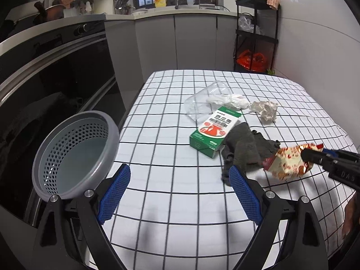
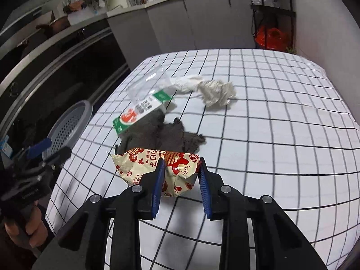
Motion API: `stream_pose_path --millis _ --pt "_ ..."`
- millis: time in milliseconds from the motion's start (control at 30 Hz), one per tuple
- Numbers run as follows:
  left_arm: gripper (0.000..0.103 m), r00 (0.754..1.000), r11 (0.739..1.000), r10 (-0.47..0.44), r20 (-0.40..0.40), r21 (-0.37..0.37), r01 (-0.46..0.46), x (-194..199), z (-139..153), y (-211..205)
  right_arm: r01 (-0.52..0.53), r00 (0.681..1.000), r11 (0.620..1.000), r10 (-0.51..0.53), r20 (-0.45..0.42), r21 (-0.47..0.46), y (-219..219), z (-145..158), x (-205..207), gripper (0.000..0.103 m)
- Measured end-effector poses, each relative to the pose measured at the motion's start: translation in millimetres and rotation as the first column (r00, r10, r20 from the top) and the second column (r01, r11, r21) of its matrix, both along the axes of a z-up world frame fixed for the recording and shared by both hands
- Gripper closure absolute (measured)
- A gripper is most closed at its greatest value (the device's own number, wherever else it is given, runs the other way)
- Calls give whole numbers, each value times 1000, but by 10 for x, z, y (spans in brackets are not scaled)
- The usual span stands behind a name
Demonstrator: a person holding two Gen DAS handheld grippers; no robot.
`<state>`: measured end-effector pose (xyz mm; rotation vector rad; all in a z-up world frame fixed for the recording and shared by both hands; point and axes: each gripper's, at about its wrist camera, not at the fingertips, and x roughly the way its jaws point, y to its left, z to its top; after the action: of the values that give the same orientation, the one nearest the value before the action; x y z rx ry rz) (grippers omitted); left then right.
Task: Collect trash
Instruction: 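Grasp the dark grey glove with the left tool while the right tool grasps the snack wrapper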
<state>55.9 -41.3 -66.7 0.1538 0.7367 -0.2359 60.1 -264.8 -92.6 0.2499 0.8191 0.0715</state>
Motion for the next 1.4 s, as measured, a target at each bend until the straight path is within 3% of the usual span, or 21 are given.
stream_pose_path --millis 400,767,833,900,1033,1200,1400 --pt "14 997 998 -55 -48 -20 54 224 -154 -568 108 993 993 -110 44 39 -392 207 -118 74" --pt "15 992 999 -44 -120 26 47 501 -488 -987 135 988 983 -144 64 122 -641 308 -188 74" --pt "27 990 999 -45 -132 24 49 522 -537 -1020 132 988 983 -141 67 123 -649 314 -191 74" --pt "51 987 998 -54 -150 29 59 526 -583 -1051 132 988 984 -141 64 123 -653 310 -189 74" --pt "73 986 997 -68 -152 10 70 477 -577 -1042 130 989 984 -138 58 120 -656 296 -184 74" --pt "77 986 998 -70 -149 -16 68 391 -487 -963 123 990 986 -129 53 115 -623 285 -157 74" --pt "77 995 998 -54 -88 -19 53 207 -165 -720 90 994 992 -95 51 94 -480 258 -114 74"
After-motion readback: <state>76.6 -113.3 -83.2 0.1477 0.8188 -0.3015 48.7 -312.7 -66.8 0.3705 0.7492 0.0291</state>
